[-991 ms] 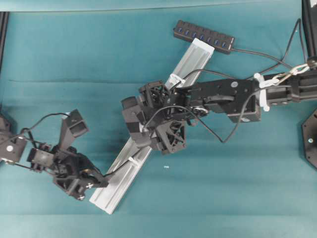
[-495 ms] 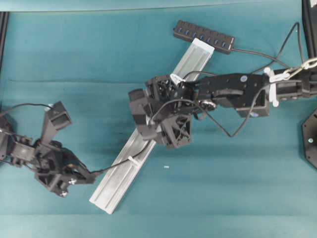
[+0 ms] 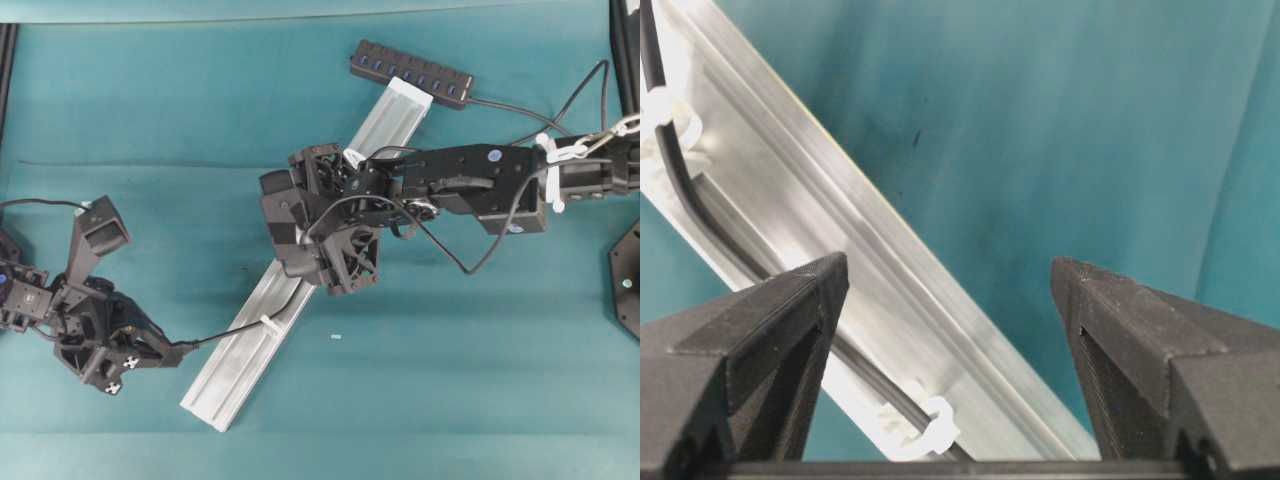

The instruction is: Pass the USB cable through three rings with both arms.

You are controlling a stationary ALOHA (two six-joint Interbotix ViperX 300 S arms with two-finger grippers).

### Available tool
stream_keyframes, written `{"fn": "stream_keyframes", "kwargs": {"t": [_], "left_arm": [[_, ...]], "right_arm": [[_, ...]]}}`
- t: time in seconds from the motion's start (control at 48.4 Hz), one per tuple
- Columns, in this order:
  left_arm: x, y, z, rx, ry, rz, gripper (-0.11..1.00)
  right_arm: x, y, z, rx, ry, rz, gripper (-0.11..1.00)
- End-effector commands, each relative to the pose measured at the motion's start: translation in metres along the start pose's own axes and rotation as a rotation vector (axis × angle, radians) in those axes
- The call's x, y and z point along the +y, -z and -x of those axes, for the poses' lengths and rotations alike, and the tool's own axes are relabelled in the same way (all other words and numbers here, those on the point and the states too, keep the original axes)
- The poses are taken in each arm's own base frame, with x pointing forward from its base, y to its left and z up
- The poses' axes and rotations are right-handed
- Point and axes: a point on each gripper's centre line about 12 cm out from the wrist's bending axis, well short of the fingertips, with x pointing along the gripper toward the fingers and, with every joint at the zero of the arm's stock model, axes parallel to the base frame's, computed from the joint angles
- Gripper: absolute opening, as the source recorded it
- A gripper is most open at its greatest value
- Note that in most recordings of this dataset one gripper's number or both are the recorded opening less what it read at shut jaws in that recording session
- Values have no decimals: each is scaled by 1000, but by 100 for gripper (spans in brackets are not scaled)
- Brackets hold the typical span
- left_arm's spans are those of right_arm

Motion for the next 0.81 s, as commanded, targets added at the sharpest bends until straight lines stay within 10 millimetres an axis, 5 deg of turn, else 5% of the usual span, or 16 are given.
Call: {"fn": "stream_keyframes", "kwargs": {"t": [0.0,0.784], "left_arm": [[-13,-6,4,-21,45,-9,9],[-15,-7,4,-27,57,-10,9]], "right_arm": [[-2,-7,5,-24,10,-9,86],[2,-10,4,-36,9,-1,86]]}}
